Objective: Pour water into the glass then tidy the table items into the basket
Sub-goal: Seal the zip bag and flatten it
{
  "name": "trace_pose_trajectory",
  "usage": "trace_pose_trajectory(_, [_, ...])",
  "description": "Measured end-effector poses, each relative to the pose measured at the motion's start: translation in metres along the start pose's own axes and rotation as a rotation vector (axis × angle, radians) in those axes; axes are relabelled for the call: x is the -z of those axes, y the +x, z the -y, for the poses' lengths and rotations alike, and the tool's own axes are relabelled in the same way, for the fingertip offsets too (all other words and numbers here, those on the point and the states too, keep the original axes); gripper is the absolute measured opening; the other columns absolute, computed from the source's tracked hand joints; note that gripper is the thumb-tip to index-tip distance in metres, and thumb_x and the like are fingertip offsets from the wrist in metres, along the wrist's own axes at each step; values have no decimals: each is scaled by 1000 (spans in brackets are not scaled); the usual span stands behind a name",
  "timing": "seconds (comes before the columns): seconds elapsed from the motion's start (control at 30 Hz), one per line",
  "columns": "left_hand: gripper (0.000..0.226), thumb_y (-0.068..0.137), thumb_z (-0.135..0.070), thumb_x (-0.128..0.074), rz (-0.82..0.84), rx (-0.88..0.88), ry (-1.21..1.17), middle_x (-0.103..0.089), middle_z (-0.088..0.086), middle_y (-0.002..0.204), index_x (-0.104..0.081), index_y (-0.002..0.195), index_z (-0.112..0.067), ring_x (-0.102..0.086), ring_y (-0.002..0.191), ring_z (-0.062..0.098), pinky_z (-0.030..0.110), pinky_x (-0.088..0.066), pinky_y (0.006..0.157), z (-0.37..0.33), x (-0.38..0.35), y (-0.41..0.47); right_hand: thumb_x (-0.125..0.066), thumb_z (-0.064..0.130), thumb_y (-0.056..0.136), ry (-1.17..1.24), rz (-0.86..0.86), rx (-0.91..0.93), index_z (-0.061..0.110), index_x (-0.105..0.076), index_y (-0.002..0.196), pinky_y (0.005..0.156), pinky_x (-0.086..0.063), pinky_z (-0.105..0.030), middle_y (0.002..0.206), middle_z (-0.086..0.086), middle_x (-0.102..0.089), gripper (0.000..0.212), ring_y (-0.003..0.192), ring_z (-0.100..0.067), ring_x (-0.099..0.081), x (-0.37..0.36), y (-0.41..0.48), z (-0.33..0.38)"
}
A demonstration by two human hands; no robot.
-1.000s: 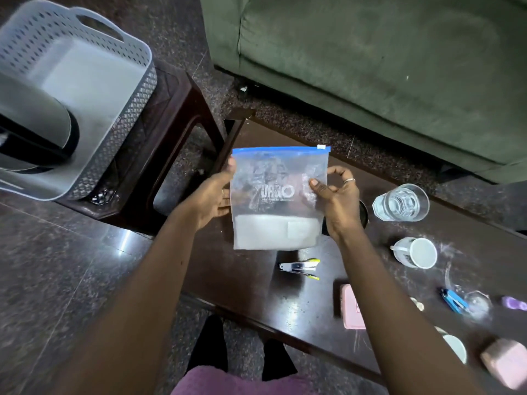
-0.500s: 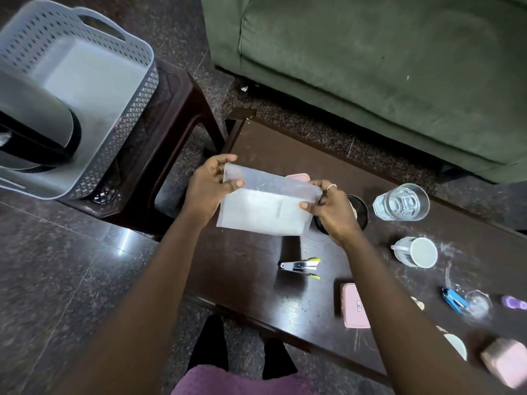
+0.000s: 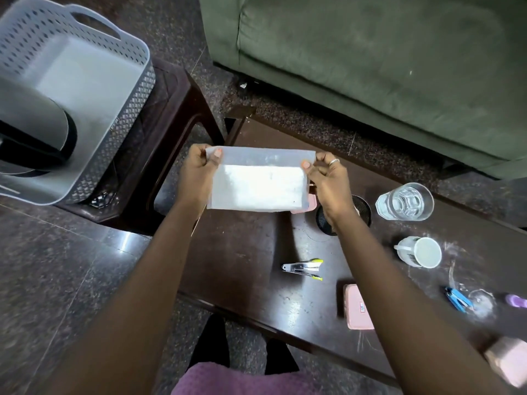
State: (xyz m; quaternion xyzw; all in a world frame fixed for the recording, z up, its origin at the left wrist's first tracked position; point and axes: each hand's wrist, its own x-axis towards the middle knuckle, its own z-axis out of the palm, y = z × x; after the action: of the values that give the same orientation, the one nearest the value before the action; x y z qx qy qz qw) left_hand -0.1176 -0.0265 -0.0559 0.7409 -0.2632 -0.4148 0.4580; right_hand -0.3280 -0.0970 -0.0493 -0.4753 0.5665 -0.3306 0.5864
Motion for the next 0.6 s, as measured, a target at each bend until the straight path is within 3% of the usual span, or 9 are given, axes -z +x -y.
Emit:
trace_pose_trajectory(0.07, [19, 95, -36, -46, -74, -28, 134, -56, -5, 87, -47, 96, -17, -53, 76, 13, 29, -41, 63, 1, -6, 9, -57, 10, 91, -4, -67, -14, 11, -51, 92, 62, -46, -20, 84, -3, -63, 6, 71, -7, -57, -10, 6, 4])
trace_pose_trajectory(0.13, [24, 96, -34, -44, -161, -22, 243, -54, 2, 94, -47, 103, -11, -49, 83, 19, 30, -35, 69, 1, -12, 19, -55, 11, 92, -1, -61, -72, 9, -50, 101, 63, -48, -28, 94, -8, -63, 10, 75, -14, -57, -17, 15, 7])
trace_pose_trajectory(0.27, [24, 98, -29, -40, -269, 10, 291, -60, 13, 108, -46, 110, -9, -52, 91, 23, 26, -32, 73, -1, -23, 40, -56, -2, 87, -45, 140, -210, 20, -37, 133, 84, -51, -47, 116, -20, -61, 55, 100, -31, -62, -16, 36, 7])
trace_pose_trajectory(0.37, [26, 98, -27, -38, -265, 21, 317, -61, 13, 114, -43, 117, -10, -53, 93, 22, 26, -33, 74, 0, -30, 59, -58, -7, 80, -261, 172, -175, 29, -26, 144, 94, -48, -45, 115, -11, -60, 80, 109, -29, -58, -16, 54, 1])
trace_pose_trajectory(0.47, [35, 96, -31, -44, -197, 9, 318, -57, 14, 121, -41, 125, -12, -53, 110, 30, 26, -32, 77, 6, -37, 75, -60, 0, 82, -504, 116, -126, 28, -21, 146, 94, -43, -35, 104, -5, -59, 80, 103, -24, -57, -21, 74, -6])
trace_pose_trajectory(0.6, [70, 79, -49, -64, -25, 8, 440, -34, 16, 136, -34, 137, -23, -40, 122, 28, 28, -32, 96, 24, -49, 84, -59, 6, 85, -732, 77, -71, 18, -34, 142, 100, -40, -34, 121, -16, -61, 64, 115, -31, -54, -29, 98, -17])
